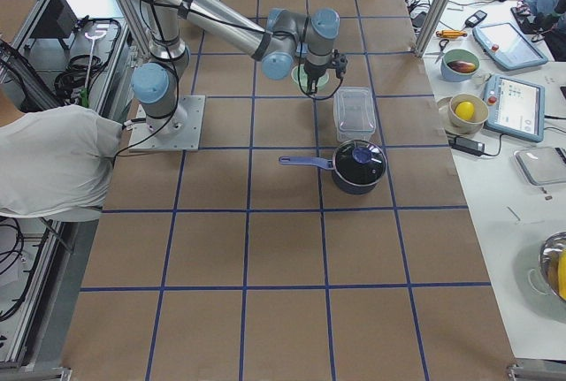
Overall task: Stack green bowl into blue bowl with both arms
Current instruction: 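Release the blue bowl and raise the left arm while right carries green bowl over, then lower the pale green bowl into the blue bowl and open the right gripper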
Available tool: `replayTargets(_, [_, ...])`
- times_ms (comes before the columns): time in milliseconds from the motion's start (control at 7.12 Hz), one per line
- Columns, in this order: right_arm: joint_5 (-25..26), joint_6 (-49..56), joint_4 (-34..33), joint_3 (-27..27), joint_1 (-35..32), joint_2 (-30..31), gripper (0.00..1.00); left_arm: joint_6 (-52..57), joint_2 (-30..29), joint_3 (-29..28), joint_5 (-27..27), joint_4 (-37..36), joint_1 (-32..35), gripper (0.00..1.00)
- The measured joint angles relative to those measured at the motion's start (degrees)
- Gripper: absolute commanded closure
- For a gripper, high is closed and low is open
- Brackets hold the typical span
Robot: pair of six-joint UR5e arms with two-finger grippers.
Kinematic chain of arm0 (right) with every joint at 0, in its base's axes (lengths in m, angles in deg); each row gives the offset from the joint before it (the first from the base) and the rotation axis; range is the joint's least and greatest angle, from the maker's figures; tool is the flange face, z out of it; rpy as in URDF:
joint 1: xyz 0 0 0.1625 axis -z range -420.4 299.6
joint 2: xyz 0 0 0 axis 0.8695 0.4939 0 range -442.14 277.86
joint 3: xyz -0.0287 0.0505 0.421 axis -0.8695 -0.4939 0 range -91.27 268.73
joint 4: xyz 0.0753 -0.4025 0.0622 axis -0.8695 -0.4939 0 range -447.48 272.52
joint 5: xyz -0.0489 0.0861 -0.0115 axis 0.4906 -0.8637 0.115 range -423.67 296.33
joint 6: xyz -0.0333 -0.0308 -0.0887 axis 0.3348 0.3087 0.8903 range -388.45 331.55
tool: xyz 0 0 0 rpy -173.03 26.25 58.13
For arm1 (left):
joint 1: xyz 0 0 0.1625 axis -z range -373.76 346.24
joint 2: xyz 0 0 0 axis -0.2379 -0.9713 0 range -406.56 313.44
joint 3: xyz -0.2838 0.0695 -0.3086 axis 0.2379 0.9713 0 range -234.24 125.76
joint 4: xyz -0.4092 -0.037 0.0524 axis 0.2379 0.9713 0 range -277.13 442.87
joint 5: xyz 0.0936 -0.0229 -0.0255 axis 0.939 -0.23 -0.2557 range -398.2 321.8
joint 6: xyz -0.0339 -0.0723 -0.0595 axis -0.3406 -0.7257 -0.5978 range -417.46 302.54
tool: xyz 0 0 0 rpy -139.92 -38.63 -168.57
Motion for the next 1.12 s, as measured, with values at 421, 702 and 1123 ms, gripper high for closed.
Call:
replayTargets(421, [-3.11,-17.12,-2.23,-2.01,-12.68,-0.62,1.00,-0.04,-0.39,-0.37,-0.51,-1.52,0.14,0.00])
replayTargets(702, [-3.83,-23.01,-8.21,-2.01,-18.66,-2.92,1.00,-0.05,-0.38,-0.42,-0.55,-1.67,0.15,0.00])
replayTargets(1123, [-3.83,-24.18,-13.60,-1.56,-21.19,-6.45,0.54,-0.06,-0.37,-0.34,-0.54,-1.72,0.21,0.00])
